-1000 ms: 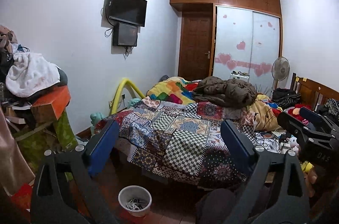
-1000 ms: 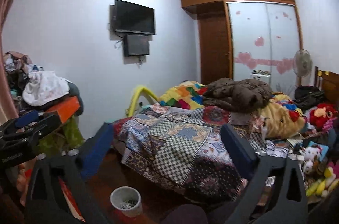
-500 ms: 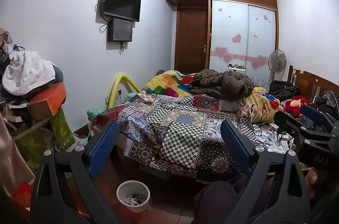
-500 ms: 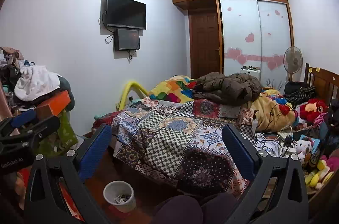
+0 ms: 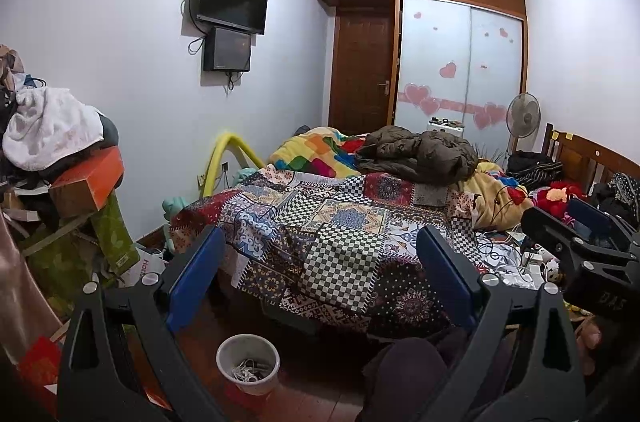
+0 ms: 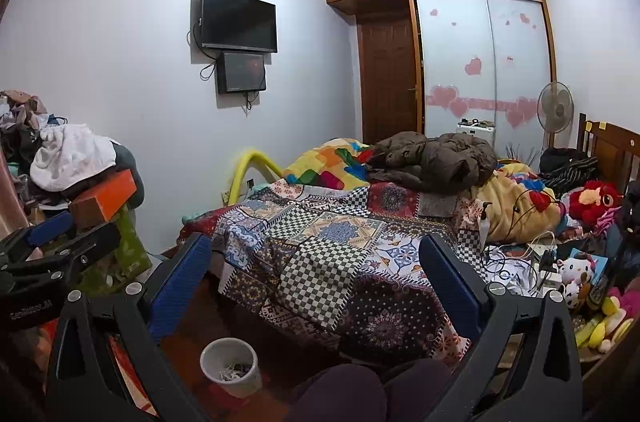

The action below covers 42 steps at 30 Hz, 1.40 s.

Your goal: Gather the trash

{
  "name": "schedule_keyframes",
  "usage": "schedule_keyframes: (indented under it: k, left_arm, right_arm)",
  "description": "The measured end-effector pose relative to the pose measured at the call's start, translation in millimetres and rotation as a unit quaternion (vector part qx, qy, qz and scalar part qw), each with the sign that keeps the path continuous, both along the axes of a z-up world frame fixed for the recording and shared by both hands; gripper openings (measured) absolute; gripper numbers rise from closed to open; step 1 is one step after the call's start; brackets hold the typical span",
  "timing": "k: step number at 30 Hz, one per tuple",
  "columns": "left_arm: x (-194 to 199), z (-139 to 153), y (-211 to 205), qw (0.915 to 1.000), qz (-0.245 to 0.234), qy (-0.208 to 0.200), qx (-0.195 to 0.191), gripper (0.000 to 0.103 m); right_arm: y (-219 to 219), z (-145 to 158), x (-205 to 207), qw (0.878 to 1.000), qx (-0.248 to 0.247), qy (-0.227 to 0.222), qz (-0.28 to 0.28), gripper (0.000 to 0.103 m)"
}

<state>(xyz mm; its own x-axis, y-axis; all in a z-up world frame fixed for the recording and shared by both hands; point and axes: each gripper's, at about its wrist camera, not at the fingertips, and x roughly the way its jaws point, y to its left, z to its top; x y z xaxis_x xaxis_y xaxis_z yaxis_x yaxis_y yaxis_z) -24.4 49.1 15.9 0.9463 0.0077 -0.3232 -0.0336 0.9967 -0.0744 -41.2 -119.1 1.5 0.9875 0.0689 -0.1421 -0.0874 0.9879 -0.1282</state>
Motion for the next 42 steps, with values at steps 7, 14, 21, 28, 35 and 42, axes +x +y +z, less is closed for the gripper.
schedule_keyframes:
  k: [7,14,21,28,35,42]
  left_arm:
    - [1,1,6,0.9999,-0.004,0.001,-0.011,0.097]
    - [0,-3,7,0.9999,-0.006,0.004,-0.012,0.097]
    - [0,-2,7,0.9998,-0.008,0.004,-0.014,0.097]
    - [-1,-1,10,0.9997,-0.014,0.002,-0.019,0.097]
    - [-2,1,18,0.9996,-0.019,-0.001,-0.021,0.097]
    - [-2,2,22,0.9996,-0.018,0.000,-0.022,0.097]
  right_arm:
    - [0,-1,0,1.000,-0.002,0.005,0.003,0.103]
    - [0,1,1,1.000,0.000,0.012,0.007,0.103]
    - [0,2,2,1.000,0.003,0.015,0.008,0.103]
    - [0,2,3,1.000,0.003,0.015,0.010,0.103]
    - [1,1,3,1.000,0.003,0.016,0.011,0.103]
    - [3,1,2,1.000,0.003,0.015,0.012,0.103]
